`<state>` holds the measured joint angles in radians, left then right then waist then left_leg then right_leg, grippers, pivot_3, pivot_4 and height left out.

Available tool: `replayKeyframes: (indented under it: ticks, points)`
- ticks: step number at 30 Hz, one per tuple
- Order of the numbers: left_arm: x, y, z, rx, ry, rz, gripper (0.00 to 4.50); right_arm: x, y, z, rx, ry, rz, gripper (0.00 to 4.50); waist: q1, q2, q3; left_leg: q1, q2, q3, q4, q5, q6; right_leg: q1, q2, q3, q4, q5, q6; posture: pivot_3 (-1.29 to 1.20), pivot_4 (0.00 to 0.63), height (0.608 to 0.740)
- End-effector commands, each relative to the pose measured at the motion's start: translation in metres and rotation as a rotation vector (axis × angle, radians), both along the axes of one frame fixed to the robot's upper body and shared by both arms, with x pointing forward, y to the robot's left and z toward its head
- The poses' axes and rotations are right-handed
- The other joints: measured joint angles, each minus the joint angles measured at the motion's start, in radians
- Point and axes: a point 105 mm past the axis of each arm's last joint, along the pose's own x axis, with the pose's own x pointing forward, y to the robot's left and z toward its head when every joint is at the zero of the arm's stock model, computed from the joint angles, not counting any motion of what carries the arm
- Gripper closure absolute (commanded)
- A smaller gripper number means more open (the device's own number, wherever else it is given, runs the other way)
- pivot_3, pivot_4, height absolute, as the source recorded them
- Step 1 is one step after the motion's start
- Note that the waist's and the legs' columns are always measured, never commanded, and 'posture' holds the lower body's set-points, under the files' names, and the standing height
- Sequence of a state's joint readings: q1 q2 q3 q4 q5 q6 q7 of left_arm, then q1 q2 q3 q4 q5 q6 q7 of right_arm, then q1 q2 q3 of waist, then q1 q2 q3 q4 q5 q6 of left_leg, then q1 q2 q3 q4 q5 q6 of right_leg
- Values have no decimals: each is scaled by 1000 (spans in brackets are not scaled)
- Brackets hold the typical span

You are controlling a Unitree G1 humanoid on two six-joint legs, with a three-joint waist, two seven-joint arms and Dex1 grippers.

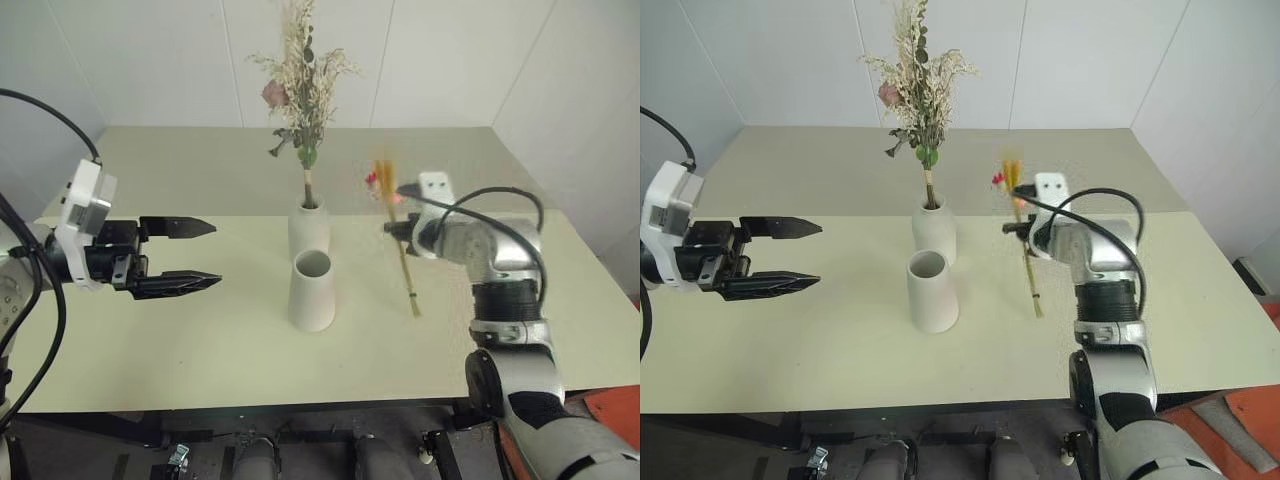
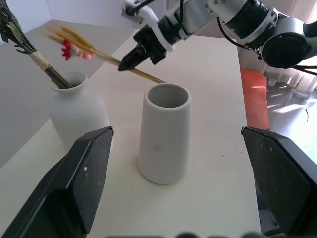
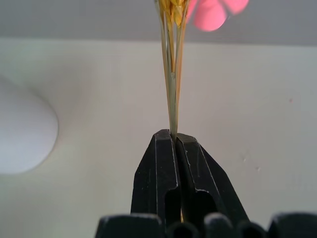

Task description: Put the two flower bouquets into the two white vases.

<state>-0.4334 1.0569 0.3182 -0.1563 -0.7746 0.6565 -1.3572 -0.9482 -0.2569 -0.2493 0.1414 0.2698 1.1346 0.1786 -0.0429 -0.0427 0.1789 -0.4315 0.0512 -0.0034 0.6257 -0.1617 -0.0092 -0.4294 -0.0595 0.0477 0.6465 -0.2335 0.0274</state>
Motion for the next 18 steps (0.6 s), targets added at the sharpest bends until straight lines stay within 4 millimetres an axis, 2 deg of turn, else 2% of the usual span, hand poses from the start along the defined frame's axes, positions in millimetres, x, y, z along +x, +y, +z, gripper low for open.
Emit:
replayKeyframes:
  ticks: [1, 4, 10, 13, 18]
  points:
    - [-2, -3, 10, 0, -38, -22, 0, -19, 0, 81, 223, -399, 60, 4463, -3, 0, 0, 0, 0, 0, 0, 0, 0, 0, 0, 0, 0, 0, 0, 0, 150, 740]
    - [-2, -4, 10, 0, -33, -27, 0, -44, 17, 114, 378, -557, 201, 4463, -6, 0, 0, 1, 0, 0, 0, 0, 0, 0, 0, 0, 0, 0, 0, 0, 150, 740]
    - [0, -2, 11, 5, -29, -28, 0, -81, 57, 155, 560, -676, 455, 4463, -8, 1, 0, 1, 1, 0, 0, 0, 0, 0, 1, 0, 1, 0, 0, 0, 150, 740]
    - [0, -2, 11, 6, -28, -29, 0, -93, 78, 160, 584, -681, 556, 4463, -5, 1, 0, 1, 1, 0, 0, 0, 0, 0, 1, 0, 1, 0, 0, 0, 150, 740]
    - [0, -3, 11, 7, -28, -29, 0, -105, 111, 144, 516, -672, 667, 4463, -3, 1, 0, 1, 1, 0, 0, 0, 0, 0, 0, 0, 1, 0, 0, 0, 150, 740]
